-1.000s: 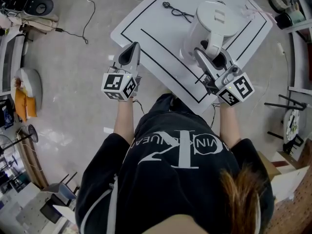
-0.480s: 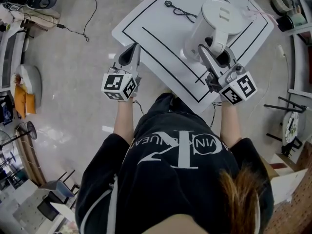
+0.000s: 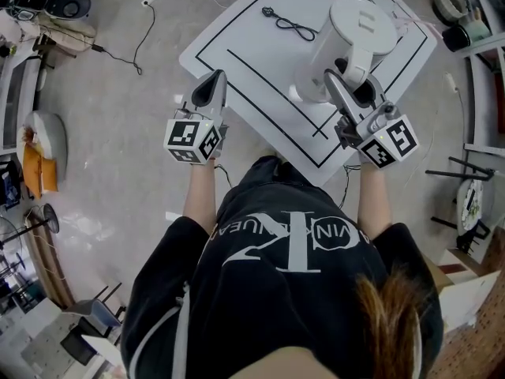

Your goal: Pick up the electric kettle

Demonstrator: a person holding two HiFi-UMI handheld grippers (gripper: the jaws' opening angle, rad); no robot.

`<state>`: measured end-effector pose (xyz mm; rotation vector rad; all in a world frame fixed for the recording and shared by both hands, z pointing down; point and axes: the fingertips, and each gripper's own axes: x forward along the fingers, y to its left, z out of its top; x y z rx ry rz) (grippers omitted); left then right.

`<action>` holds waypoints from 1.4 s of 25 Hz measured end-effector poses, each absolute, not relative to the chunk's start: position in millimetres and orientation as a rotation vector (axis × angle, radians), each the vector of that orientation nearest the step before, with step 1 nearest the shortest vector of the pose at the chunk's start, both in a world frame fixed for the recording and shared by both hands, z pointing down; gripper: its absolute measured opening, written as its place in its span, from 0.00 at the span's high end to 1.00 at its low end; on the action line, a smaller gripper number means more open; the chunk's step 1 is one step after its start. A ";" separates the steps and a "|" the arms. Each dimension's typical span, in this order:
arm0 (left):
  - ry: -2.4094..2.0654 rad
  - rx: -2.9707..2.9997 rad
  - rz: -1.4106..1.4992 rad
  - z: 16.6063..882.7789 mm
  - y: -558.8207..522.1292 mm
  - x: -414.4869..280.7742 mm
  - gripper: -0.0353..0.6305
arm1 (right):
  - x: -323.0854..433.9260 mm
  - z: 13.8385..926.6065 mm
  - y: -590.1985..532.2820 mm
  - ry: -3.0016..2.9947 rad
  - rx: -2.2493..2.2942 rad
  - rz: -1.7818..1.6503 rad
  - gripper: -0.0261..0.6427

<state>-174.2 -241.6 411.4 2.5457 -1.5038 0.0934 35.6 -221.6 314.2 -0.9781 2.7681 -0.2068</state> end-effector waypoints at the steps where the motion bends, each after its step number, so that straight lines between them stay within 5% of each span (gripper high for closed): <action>1: -1.501 2.549 0.093 411.0 -242.1 -172.9 0.93 | 37.0 313.2 -221.8 2.766 -0.981 -0.204 0.76; 35: -1.329 2.669 0.083 400.8 -271.4 -113.3 0.93 | 113.7 299.6 -207.8 2.639 -1.257 -0.130 0.76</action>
